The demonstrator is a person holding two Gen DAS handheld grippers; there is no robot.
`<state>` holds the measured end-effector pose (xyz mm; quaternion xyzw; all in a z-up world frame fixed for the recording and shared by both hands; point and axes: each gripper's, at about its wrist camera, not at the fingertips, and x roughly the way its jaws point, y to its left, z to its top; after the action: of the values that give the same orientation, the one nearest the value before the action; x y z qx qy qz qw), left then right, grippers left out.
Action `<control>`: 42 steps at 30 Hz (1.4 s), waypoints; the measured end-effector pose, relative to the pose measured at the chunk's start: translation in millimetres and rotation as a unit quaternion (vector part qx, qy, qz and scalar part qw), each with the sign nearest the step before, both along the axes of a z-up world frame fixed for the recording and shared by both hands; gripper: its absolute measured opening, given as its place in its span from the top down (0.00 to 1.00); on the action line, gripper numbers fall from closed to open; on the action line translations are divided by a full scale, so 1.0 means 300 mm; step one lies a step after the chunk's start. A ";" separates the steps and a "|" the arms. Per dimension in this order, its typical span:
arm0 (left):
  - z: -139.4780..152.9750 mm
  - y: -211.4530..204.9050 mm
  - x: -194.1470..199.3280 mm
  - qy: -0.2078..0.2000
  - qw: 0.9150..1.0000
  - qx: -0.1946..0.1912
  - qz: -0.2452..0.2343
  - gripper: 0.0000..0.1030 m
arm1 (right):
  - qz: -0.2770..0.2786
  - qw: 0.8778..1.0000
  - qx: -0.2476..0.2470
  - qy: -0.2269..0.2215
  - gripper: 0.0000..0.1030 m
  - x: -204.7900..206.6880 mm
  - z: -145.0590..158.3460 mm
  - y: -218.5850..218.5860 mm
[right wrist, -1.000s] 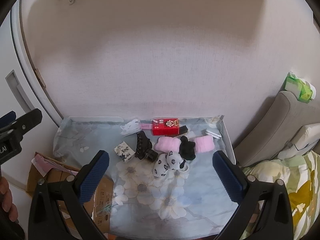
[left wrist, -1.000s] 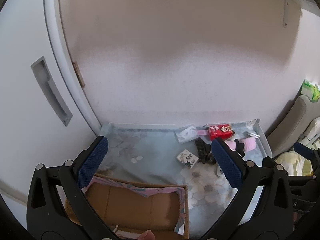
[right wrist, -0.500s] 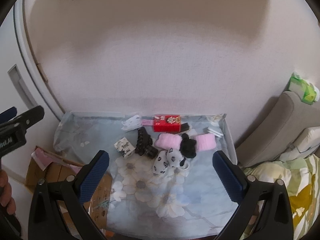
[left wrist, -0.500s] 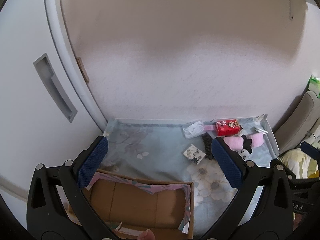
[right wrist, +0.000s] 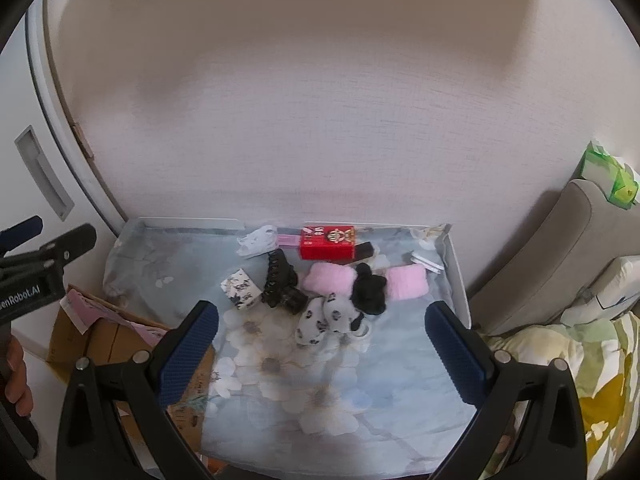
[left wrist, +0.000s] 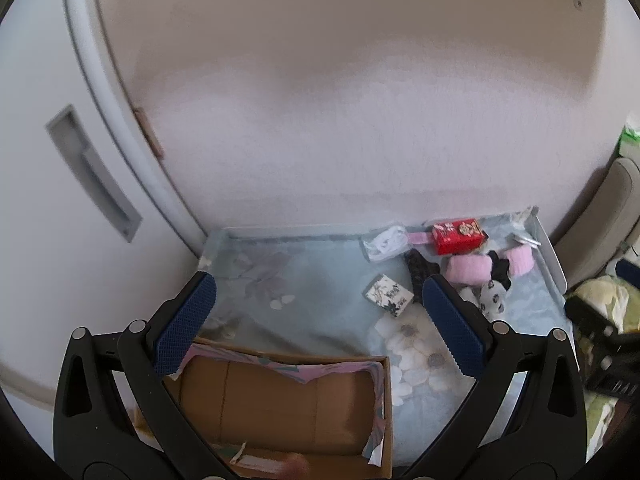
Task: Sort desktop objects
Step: 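Grasp the white printed paper cup with the left tool while the right tool grasps the red milk carton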
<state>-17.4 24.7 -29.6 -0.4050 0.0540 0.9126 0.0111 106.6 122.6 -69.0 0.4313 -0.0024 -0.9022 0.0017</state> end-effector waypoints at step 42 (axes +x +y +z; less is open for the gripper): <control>-0.875 0.307 -0.501 -0.347 0.898 -0.084 -0.259 0.00 | 0.054 0.988 0.037 -0.142 0.01 -0.698 -0.646 0.002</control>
<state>-167.7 116.8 -292.1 -0.6668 0.2264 0.6713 0.2312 -102.8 123.1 -262.7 0.5546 0.0538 -0.8296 0.0344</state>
